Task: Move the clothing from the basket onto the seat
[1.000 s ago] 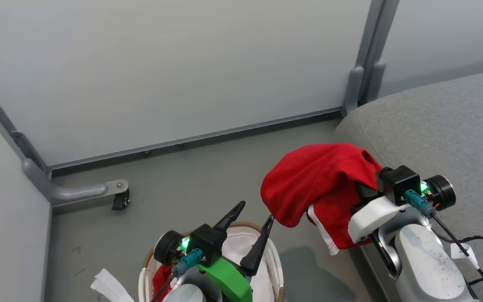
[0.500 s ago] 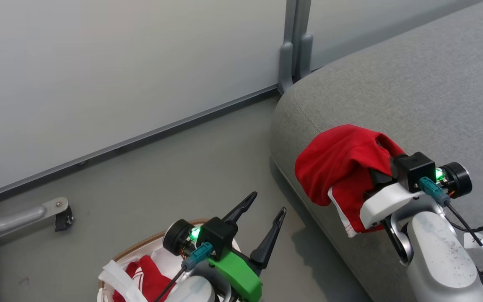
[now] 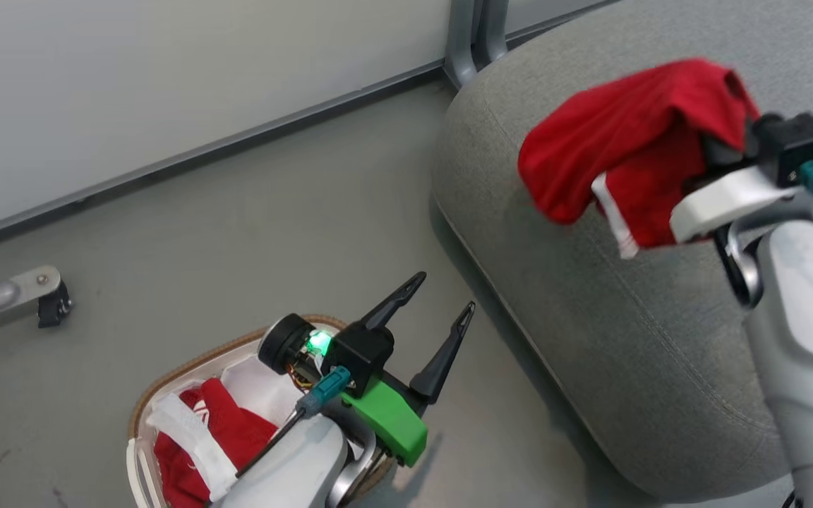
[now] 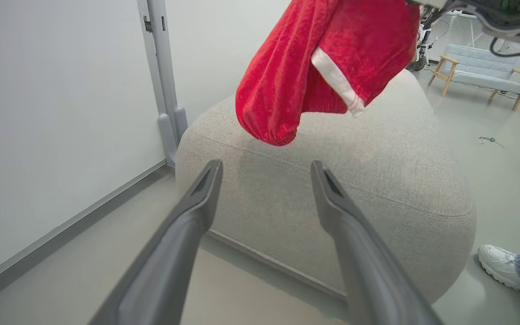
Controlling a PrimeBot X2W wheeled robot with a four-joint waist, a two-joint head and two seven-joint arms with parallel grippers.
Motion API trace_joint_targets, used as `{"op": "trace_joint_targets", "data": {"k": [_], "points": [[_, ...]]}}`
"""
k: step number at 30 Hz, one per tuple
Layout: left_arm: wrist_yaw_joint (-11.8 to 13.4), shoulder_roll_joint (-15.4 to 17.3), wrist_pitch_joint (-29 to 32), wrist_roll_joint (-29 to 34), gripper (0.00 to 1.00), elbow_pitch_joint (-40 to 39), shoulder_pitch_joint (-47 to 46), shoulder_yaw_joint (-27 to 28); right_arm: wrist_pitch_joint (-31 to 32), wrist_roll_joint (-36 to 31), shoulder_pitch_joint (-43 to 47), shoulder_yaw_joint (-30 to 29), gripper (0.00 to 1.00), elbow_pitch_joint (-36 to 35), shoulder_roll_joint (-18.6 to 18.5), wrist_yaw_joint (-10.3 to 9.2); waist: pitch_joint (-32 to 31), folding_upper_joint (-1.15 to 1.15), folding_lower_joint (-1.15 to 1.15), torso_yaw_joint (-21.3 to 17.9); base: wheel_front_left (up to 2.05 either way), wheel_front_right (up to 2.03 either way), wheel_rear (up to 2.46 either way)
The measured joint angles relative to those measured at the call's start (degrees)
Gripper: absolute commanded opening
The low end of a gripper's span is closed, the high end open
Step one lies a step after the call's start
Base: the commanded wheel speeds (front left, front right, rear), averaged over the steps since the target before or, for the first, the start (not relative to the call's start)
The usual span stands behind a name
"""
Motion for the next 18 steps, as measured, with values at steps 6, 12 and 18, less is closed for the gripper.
{"op": "trace_joint_targets", "data": {"k": [6, 12, 18], "points": [[0.0, 1.7, 0.0, 1.9, 1.00, -0.7, -4.0, -0.3, 0.0, -0.2, -15.0, -2.6, 0.00, 4.4, -6.3, 0.00, 6.0, 0.00, 0.00, 1.3, 0.00, 0.00, 0.00], [0.0, 2.7, 0.0, 2.9, 1.00, -0.9, -7.9, -1.5, 0.2, -3.0, -27.1, -7.6, 0.00, 12.6, -12.4, 0.00, 12.7, 0.00, 0.01, 3.3, 0.00, 0.00, 0.00], [0.0, 3.5, 0.0, 3.7, 1.00, -1.3, -10.3, -1.7, 0.3, -5.3, -31.2, -13.0, 0.00, 20.9, -15.2, 0.00, 18.9, 0.00, 0.01, 5.7, 0.00, 0.00, 0.00]]}}
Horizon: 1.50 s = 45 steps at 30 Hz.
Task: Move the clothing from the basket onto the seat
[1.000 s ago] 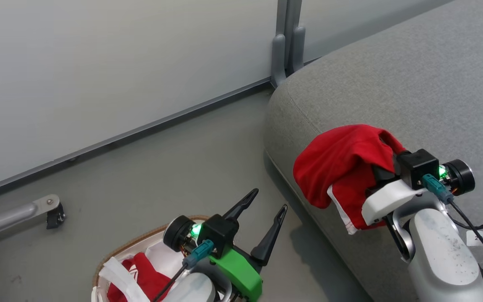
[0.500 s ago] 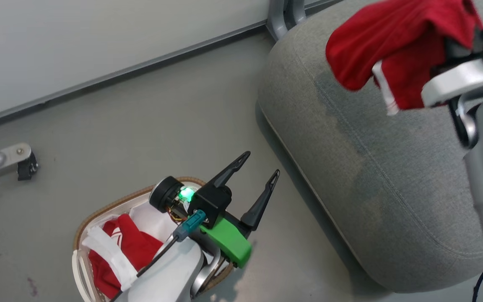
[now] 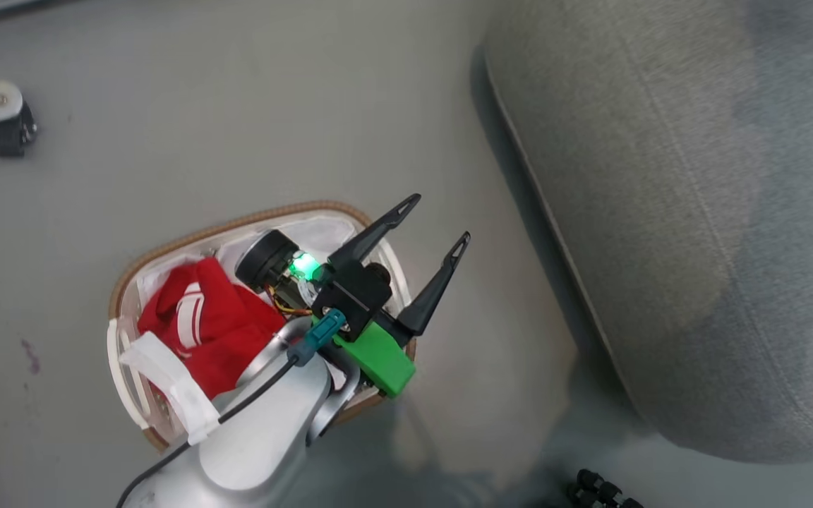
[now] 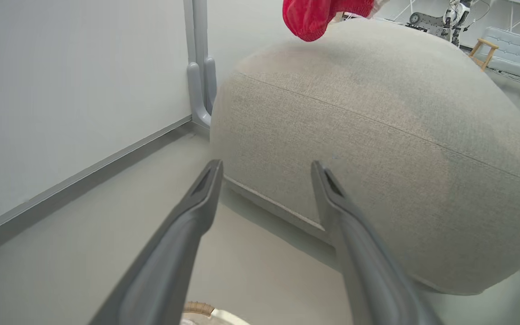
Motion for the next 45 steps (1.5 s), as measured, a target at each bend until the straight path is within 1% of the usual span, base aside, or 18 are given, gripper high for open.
{"op": "trace_joint_targets", "data": {"k": [4, 6, 7, 11, 12, 13, 14, 15, 18, 21, 25, 32, 36, 40, 45], "points": [[0.1, 0.6, 0.0, 0.7, 1.00, -0.1, -0.8, 0.4, -0.2, -1.7, 1.0, -4.2, 0.00, 4.6, 0.4, 0.00, 3.8, 0.00, 0.00, 1.4, 0.00, 0.00, 0.00], [0.2, 0.8, 0.0, 0.8, 1.00, 0.1, -0.9, 0.5, -0.2, -2.0, 2.5, -6.3, 0.00, 5.2, 1.4, 0.00, 5.4, 0.00, 0.00, 1.9, 0.00, 0.00, 0.00], [0.3, 1.0, 0.0, 1.1, 1.00, 0.3, -0.9, 0.5, -0.2, -3.2, 3.9, -6.8, 0.00, 5.6, 1.9, 0.00, 6.4, 0.00, 0.00, 2.1, 0.00, 0.00, 0.00], [0.3, 1.2, 0.0, 1.4, 1.00, 0.8, -1.0, 0.5, -0.2, -4.0, 7.8, -8.6, 0.00, 6.1, 4.4, 0.00, 8.4, 0.00, 0.00, 2.5, 0.00, 0.00, 0.00], [0.4, 1.3, 0.0, 1.4, 1.00, 0.9, -1.0, 0.5, -0.2, -4.3, 8.7, -8.9, 0.06, 5.8, 4.9, 0.00, 8.7, 0.00, 0.00, 2.4, 0.00, 0.00, 0.00], [0.4, 1.5, 0.0, 1.3, 1.00, 1.1, -1.0, 0.6, -0.2, -4.4, 9.6, -9.1, 0.32, 5.5, 5.4, 0.00, 8.8, 0.00, 0.00, 2.2, 0.00, 0.00, 0.00], [0.4, 1.6, 0.0, 1.3, 1.00, 1.2, -1.0, 0.6, -0.2, -4.4, 10.5, -9.2, 0.43, 5.1, 5.8, 0.00, 8.8, 0.00, -0.01, 2.1, 0.00, 0.00, 0.00], [0.4, 1.7, 0.0, 1.3, 1.00, 1.4, -1.0, 0.6, -0.2, -4.4, 11.5, -9.3, 1.00, 4.4, 6.2, 0.00, 8.7, 0.00, -0.01, 1.9, 0.00, 0.00, 0.00], [0.4, 1.8, 0.0, 1.1, 1.00, 1.8, -1.0, 0.6, -0.2, -4.0, 14.5, -9.4, 1.00, 1.9, 7.6, 0.00, 7.8, 0.00, -0.01, 1.4, 0.00, 0.00, 0.00], [0.4, 1.7, 0.0, 0.5, 1.00, 2.1, -0.7, 0.7, -0.2, -3.2, 18.2, -8.8, 1.00, -1.0, 8.0, 0.00, 6.5, 0.00, -0.01, 1.0, 0.00, 0.00, 0.00], [0.4, 1.4, 0.0, -0.3, 1.00, 2.2, 0.4, 1.3, -0.2, -1.4, 24.0, -6.9, 1.00, -4.2, 8.8, 0.00, 4.3, 0.00, -0.01, 0.7, 0.00, 0.00, 0.00], [0.4, 0.5, 0.0, -1.4, 1.00, 2.0, 3.8, 3.6, -0.2, 0.8, 32.8, -3.2, 1.00, -8.0, 8.1, 0.00, -0.7, 0.00, -0.02, 0.7, 0.00, 0.00, 0.00], [0.4, -0.7, 0.0, -2.3, 1.00, 1.7, 6.2, 5.9, -0.2, 1.2, 35.1, -1.2, 1.00, -9.7, 7.2, 0.00, -4.1, 0.00, -0.02, 1.0, 0.00, 0.00, 0.00], [0.4, -1.7, 0.0, -2.5, 1.00, 1.5, 8.8, 8.2, -0.2, 1.6, 35.5, 0.2, 1.00, -11.3, 6.7, 0.00, -7.8, 0.00, -0.02, 1.6, 0.00, 0.00, 0.00], [0.4, -3.3, 0.0, -2.9, 1.00, 1.3, 12.1, 11.8, -0.2, 2.3, 36.2, 2.0, 1.00, -12.9, 7.1, 0.00, -12.4, 0.00, -0.02, 3.1, 0.00, 0.00, 0.00]]}}
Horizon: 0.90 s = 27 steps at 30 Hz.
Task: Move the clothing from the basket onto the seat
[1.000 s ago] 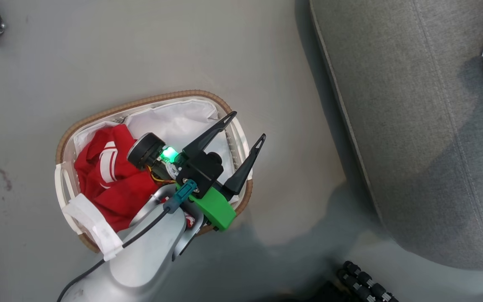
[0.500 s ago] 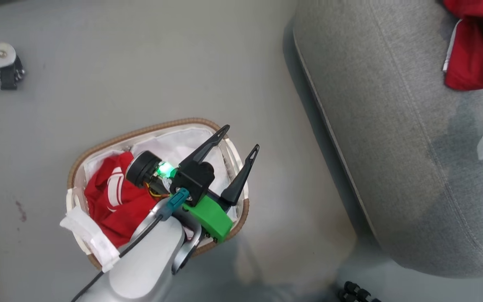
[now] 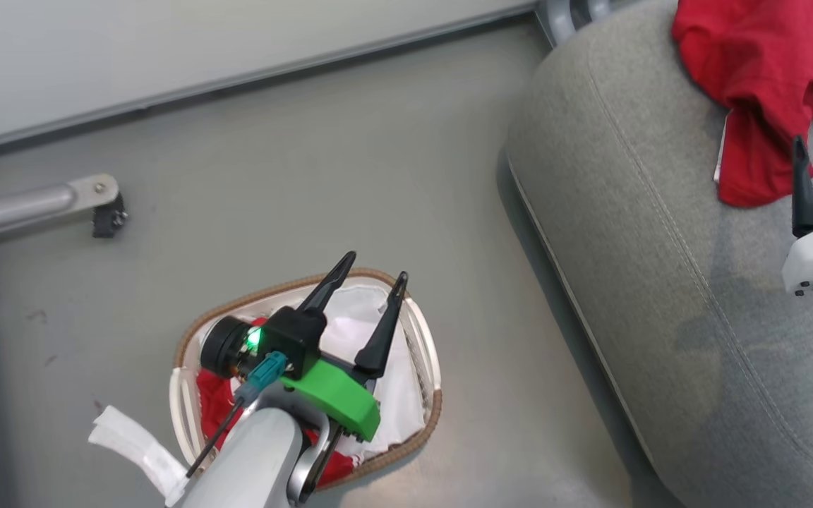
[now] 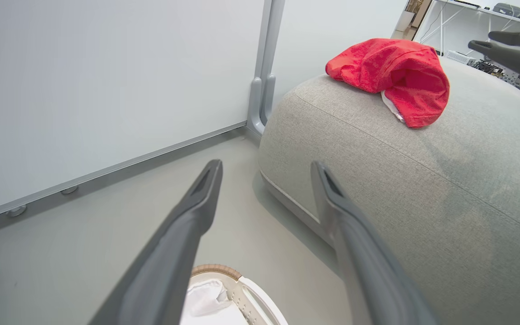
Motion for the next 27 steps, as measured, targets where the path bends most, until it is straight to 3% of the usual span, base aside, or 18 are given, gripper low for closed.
{"op": "trace_joint_targets", "data": {"k": [10, 19, 27], "points": [[1.4, -1.4, 0.0, 0.3, 1.00, -0.9, 8.9, 11.0, 0.0, 2.1, 4.5, 3.3, 1.00, -4.7, 5.3, 0.00, -7.7, 0.00, 0.00, 5.5, 0.00, 0.00, 0.00], [2.9, -2.2, 0.0, 1.4, 1.00, -2.6, 16.7, 21.2, 0.0, 3.7, 13.5, 4.8, 1.00, -9.6, 12.4, 0.00, -13.0, 0.00, 0.00, 10.5, 0.00, 0.00, 0.00], [2.8, -2.6, 0.0, 2.1, 1.00, -3.9, 21.5, 27.5, 0.0, 5.1, 21.3, 7.6, 1.00, -12.8, 14.5, 0.00, -16.7, 0.00, 0.00, 12.9, 0.00, 0.00, 0.00]]}}
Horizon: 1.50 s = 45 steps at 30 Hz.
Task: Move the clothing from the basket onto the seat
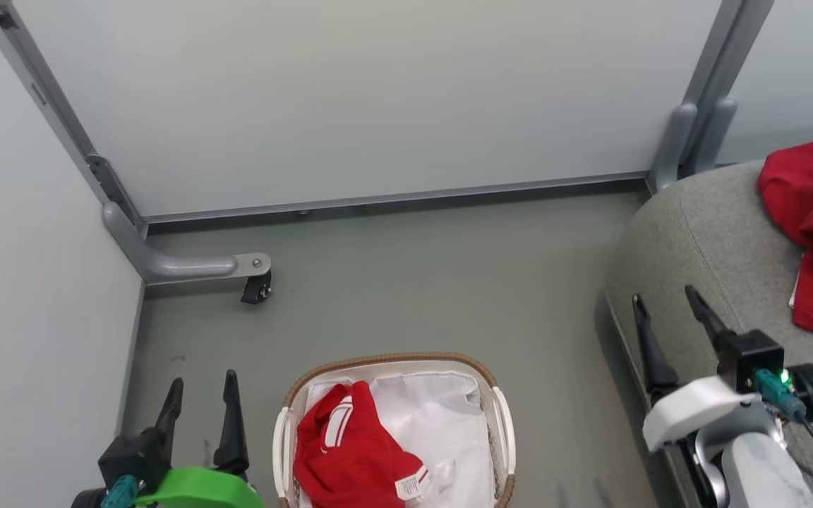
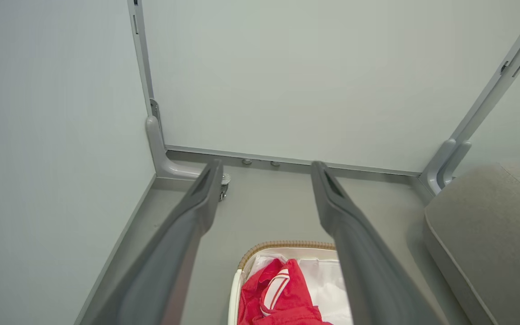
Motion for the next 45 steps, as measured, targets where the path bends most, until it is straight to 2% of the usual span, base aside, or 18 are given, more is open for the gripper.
{"op": "trace_joint_targets", "data": {"k": [10, 45], "points": [[-0.8, -0.2, 0.0, 0.6, 1.00, -0.7, 2.3, 2.2, 0.0, 4.0, 6.1, 2.4, 1.00, -2.7, 0.1, 0.00, -1.7, 0.00, 0.00, 0.7, 0.00, 0.00, 0.00], [-1.2, -0.3, 0.0, 2.5, 1.00, 1.4, 0.2, -0.3, 0.0, 5.1, 5.2, 2.5, 1.00, -2.5, 0.1, 0.00, -0.1, 0.00, 0.00, -0.3, 0.00, 0.00, 0.00]]}}
